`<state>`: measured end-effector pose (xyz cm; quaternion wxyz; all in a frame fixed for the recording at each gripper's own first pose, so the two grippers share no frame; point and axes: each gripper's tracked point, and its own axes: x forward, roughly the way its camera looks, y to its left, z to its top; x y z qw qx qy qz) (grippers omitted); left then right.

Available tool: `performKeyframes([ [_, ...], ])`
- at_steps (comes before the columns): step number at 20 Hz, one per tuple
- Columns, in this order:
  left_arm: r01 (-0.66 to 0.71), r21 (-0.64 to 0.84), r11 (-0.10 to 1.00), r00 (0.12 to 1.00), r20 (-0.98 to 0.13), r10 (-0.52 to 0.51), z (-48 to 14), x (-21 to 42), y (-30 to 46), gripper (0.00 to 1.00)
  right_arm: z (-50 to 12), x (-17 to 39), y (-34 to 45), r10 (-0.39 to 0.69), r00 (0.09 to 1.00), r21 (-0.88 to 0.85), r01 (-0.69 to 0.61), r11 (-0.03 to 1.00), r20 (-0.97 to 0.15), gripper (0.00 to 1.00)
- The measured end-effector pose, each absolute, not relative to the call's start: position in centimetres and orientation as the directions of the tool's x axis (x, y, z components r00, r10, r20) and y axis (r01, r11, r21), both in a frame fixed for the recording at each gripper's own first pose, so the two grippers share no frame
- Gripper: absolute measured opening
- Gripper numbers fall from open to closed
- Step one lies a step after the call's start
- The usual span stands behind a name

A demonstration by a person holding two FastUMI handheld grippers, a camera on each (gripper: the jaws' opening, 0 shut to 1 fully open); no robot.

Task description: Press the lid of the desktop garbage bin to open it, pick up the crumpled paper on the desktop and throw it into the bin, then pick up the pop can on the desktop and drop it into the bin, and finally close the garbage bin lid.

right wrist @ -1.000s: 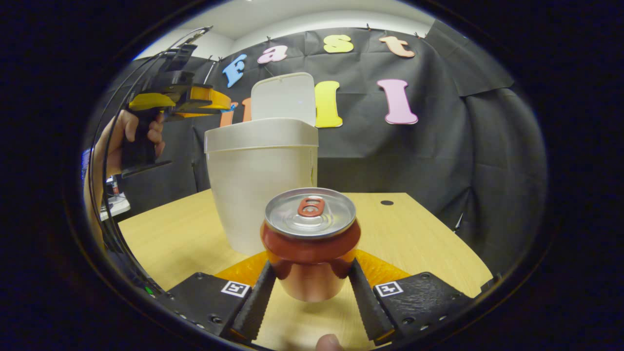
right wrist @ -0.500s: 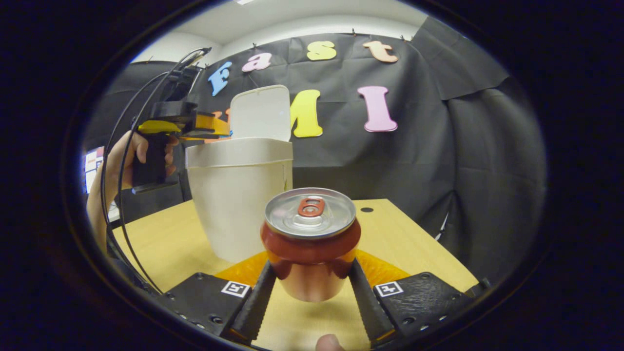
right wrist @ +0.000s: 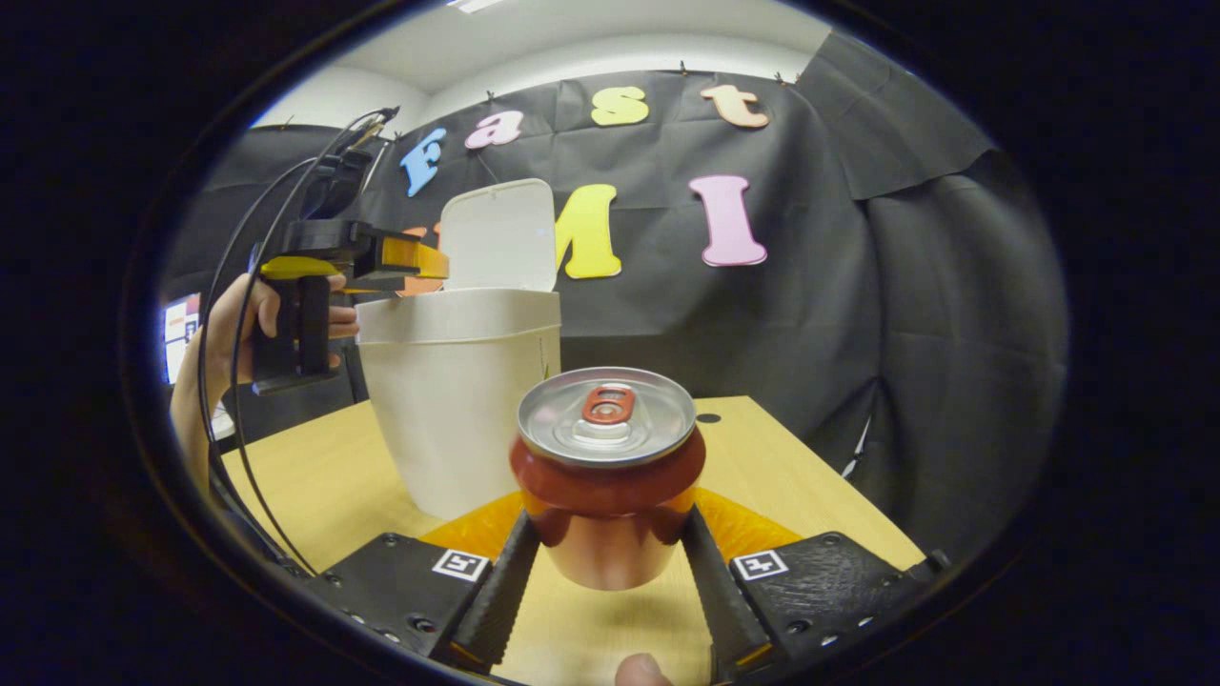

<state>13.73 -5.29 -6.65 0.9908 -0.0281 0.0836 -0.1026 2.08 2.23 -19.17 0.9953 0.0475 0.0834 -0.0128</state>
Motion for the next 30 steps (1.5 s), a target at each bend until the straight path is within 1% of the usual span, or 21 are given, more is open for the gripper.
performKeyframes([
  [3,0.191,-0.082,0.978,0.967,-0.153,-0.202,-6.3,13.0,-4.5,0.99,-17.2,2.0,2.0,-0.016,0.991,0.089,0.028,0.996,-0.134,0.77],
  [6,0.172,-0.052,0.984,0.974,-0.141,-0.178,-5.7,12.5,-3.4,1.0,-15.4,2.0,2.8,0.006,0.994,0.079,0.003,0.997,-0.109,0.78],
  [12,0.16,-0.042,0.986,0.978,-0.132,-0.164,-5.1,10.9,-2.3,0.99,-13.0,2.8,4.3,0.047,0.995,0.048,-0.043,0.998,-0.086,0.77],
  [16,0.13,-0.049,0.99,0.981,-0.138,-0.135,-5.7,8.5,-0.1,1.0,-9.1,3.8,5.4,0.074,0.997,0.012,-0.074,0.997,-0.03,0.77],
  [19,0.104,-0.05,0.993,0.987,-0.114,-0.109,-4.9,6.6,1.9,1.0,-6.1,5.0,6.9,0.11,0.994,-0.013,-0.11,0.994,0.02,0.77],
  [21,0.085,-0.032,0.996,0.991,-0.104,-0.088,-4.5,5.5,3.1,0.99,-5.2,6.1,8.1,0.138,0.99,-0.02,-0.137,0.99,0.025,0.77],
  [23,0.069,-0.021,0.997,0.992,-0.109,-0.071,-4.6,4.6,4.3,0.99,-3.8,6.8,9.5,0.163,0.986,-0.033,-0.162,0.986,0.038,0.77],
  [27,0.039,-0.029,0.999,0.993,-0.11,-0.042,-5.3,2.6,6.1,1.0,0.5,9.2,11.9,0.191,0.976,-0.076,-0.184,0.98,0.106,0.77],
  [30,0.021,-0.021,1.0,0.992,-0.126,-0.024,-6.4,1.3,7.1,1.0,2.2,11.7,13.9,0.219,0.969,-0.075,-0.211,0.975,0.115,0.77],
])
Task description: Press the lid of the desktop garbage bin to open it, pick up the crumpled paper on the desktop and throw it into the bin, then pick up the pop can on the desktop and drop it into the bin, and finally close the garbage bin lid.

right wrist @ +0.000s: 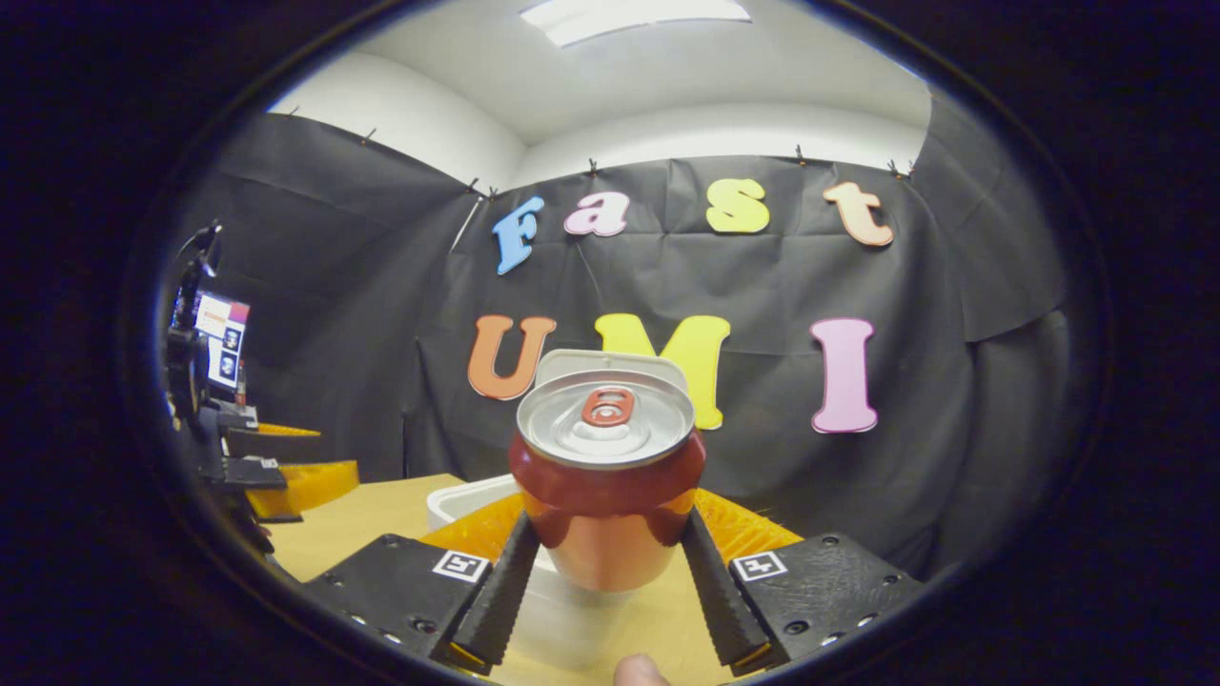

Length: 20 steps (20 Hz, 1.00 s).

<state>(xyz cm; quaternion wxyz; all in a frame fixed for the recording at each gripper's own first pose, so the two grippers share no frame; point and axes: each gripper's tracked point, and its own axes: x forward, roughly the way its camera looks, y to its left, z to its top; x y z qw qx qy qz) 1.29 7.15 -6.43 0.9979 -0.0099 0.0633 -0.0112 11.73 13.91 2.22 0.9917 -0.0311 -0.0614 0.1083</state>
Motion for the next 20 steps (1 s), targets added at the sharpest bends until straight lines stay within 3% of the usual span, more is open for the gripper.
performKeyframes([
  [8,-0.013,0.004,1.0,0.994,-0.11,0.013,-6.1,-0.2,9.7,1.0,1.0,17.4,17.3,0.235,0.972,-0.081,-0.233,0.969,0.016,0.77],
  [20,-0.017,-0.016,1.0,0.991,-0.136,0.015,-7.3,-0.6,10.6,1.0,-0.4,20.4,18.6,0.226,0.972,-0.066,-0.231,0.971,-0.069,0.79],
])
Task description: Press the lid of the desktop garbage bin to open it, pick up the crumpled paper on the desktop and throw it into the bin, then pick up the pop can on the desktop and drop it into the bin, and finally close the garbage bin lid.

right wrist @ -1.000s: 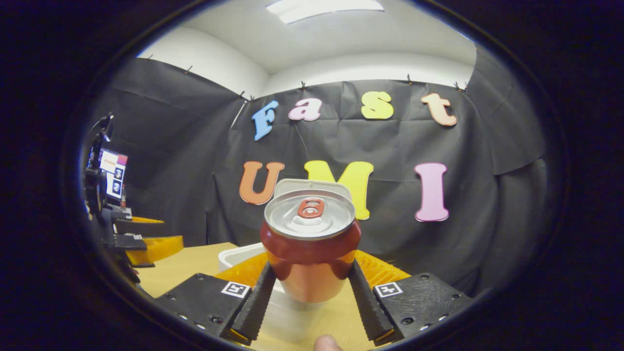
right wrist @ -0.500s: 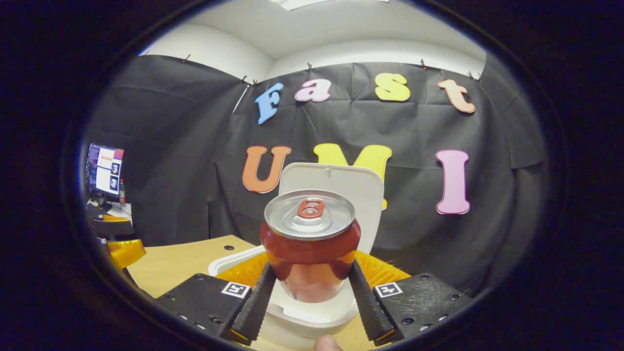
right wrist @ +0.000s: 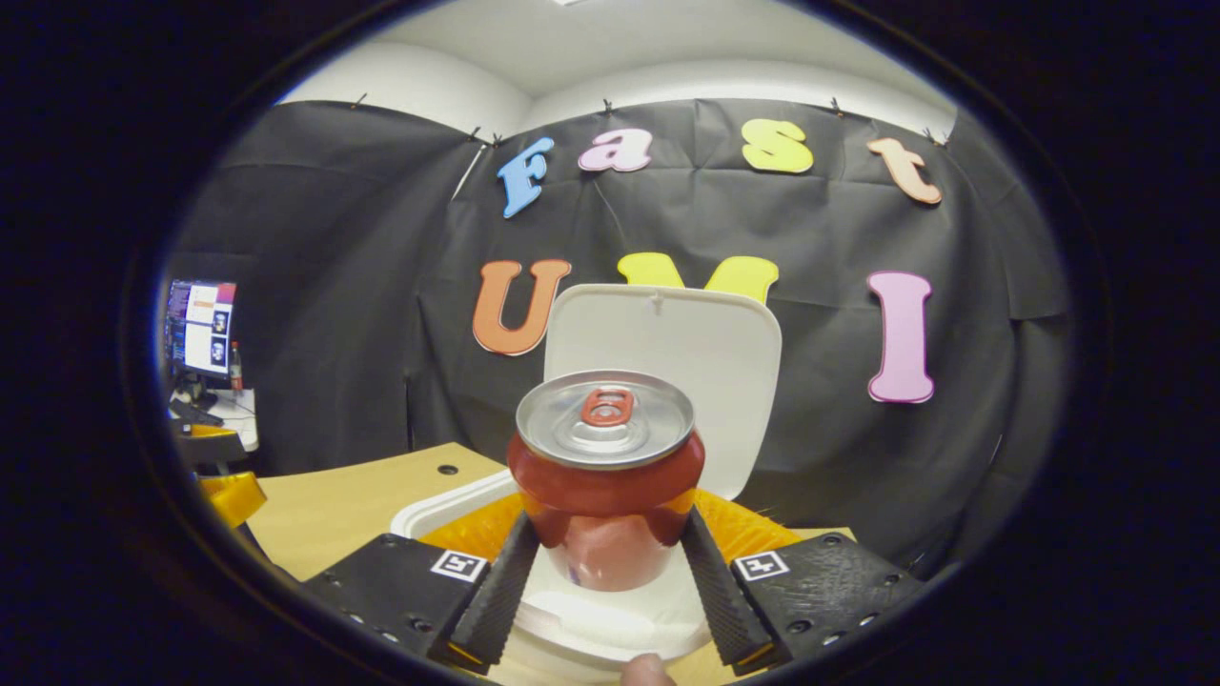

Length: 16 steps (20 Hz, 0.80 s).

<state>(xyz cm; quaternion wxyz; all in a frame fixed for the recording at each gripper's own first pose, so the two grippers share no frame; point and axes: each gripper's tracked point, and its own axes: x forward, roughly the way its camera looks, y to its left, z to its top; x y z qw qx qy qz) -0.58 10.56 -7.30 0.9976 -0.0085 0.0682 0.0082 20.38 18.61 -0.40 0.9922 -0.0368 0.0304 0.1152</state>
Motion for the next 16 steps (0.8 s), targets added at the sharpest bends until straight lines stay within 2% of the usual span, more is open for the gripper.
performKeyframes([
  [3,-0.017,-0.023,1.0,0.991,-0.136,0.013,-7.3,-0.6,10.7,1.0,-0.2,20.8,18.3,0.209,0.975,-0.065,-0.213,0.975,-0.072,0.81],
  [4,-0.016,-0.026,1.0,0.991,-0.135,0.012,-7.4,-0.7,10.7,1.0,-0.3,20.7,18.2,0.208,0.975,-0.064,-0.213,0.975,-0.074,0.87],
  [5,-0.016,-0.028,0.999,0.99,-0.138,0.012,-7.4,-0.8,10.8,1.0,-0.3,20.6,18.2,0.206,0.976,-0.063,-0.211,0.975,-0.077,0.89],
  [6,-0.017,-0.03,0.999,0.99,-0.141,0.012,-7.5,-0.7,10.7,1.0,-0.3,20.5,18.3,0.207,0.975,-0.063,-0.212,0.975,-0.08,0.85],
  [9,-0.019,-0.033,0.999,0.989,-0.146,0.014,-7.9,-0.9,10.8,1.0,0.4,19.9,18.4,0.208,0.976,-0.067,-0.212,0.975,-0.065,0.88],
  [10,-0.016,-0.032,0.999,0.989,-0.147,0.011,-8.1,-0.8,10.7,1.0,0.7,19.7,18.3,0.207,0.977,-0.068,-0.211,0.975,-0.056,0.96],
  [13,-0.006,-0.022,1.0,0.989,-0.148,0.002,-8.1,-0.8,10.4,1.0,2.0,19.4,18.1,0.192,0.981,-0.069,-0.193,0.979,-0.018,0.97],
  [16,0.015,-0.043,0.999,0.988,-0.151,-0.022,-8.1,-0.8,9.9,1.0,4.4,19.3,18.0,0.174,0.984,-0.057,-0.171,0.984,0.037,0.94],
])
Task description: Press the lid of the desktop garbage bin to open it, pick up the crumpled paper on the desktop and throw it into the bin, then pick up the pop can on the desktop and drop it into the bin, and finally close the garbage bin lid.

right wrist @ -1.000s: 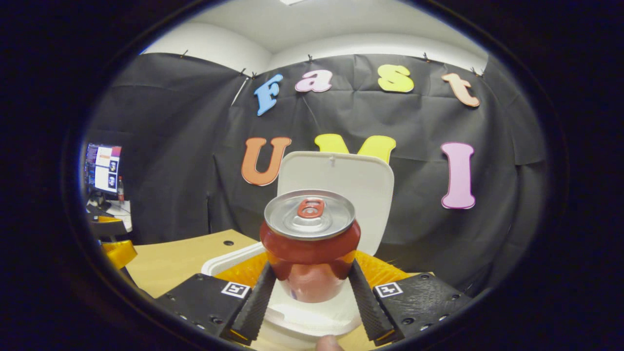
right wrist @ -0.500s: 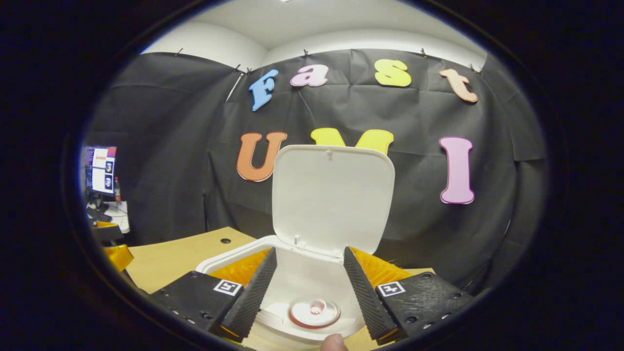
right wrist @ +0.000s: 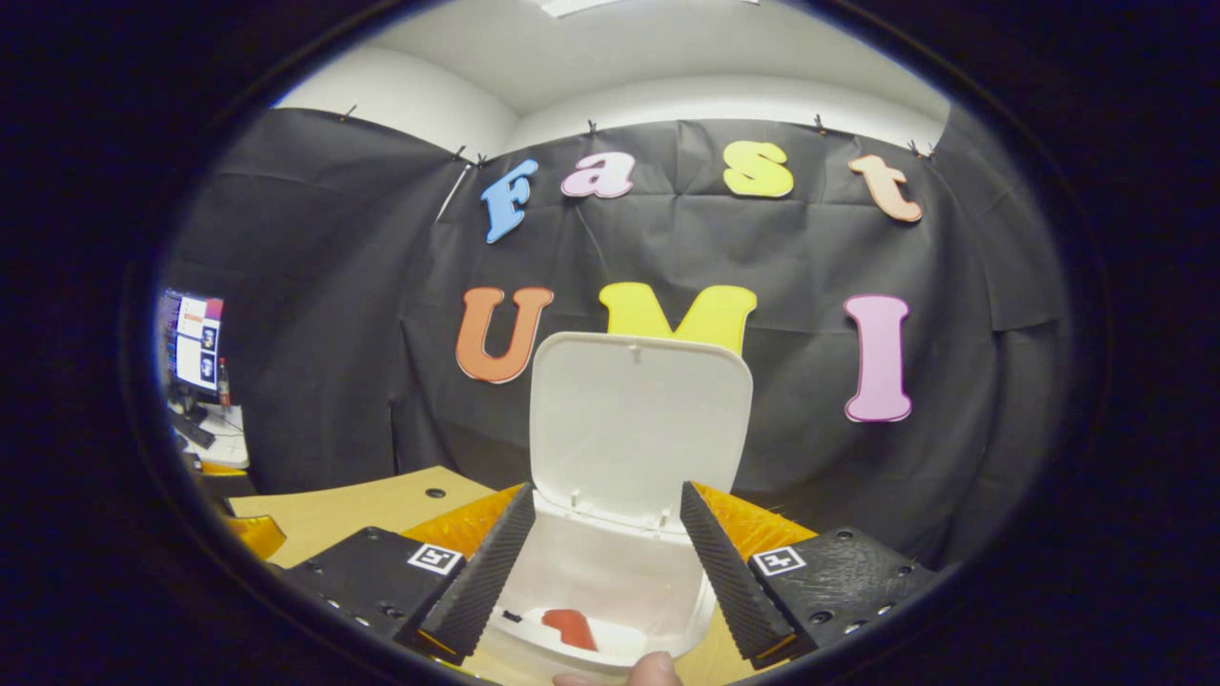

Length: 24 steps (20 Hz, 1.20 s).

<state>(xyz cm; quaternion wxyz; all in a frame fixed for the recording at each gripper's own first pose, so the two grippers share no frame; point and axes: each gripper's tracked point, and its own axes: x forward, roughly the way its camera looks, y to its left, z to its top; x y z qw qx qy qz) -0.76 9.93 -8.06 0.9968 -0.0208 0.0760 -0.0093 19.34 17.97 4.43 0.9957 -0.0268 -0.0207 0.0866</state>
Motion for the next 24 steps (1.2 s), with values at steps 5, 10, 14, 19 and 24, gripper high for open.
performKeyframes([
  [5,0.023,-0.035,0.999,0.99,-0.14,-0.028,-7.0,-0.3,9.7,1.0,9.7,19.6,17.3,0.116,0.98,-0.025,-0.113,0.993,0.162,0.94],
  [10,0.038,-0.057,0.998,0.992,-0.118,-0.045,-5.7,0.4,9.1,1.0,12.7,21.7,16.6,0.055,0.98,0.023,-0.06,0.998,0.193,0.96],
  [14,0.053,-0.042,0.998,0.993,-0.104,-0.057,-5.4,1.0,9.5,1.0,15.1,24.1,16.0,-0.004,0.973,0.074,-0.013,0.997,0.23,0.94],
  [19,0.038,-0.064,0.997,0.995,-0.093,-0.044,-5.8,1.6,11.2,1.0,16.4,27.1,15.1,-0.071,0.964,0.127,0.04,0.991,0.256,0.93],
  [24,0.018,-0.097,0.995,0.994,-0.103,-0.028,-6.0,2.8,12.7,1.0,17.0,29.3,15.6,-0.073,0.969,0.087,0.054,0.995,0.236,0.93],
])
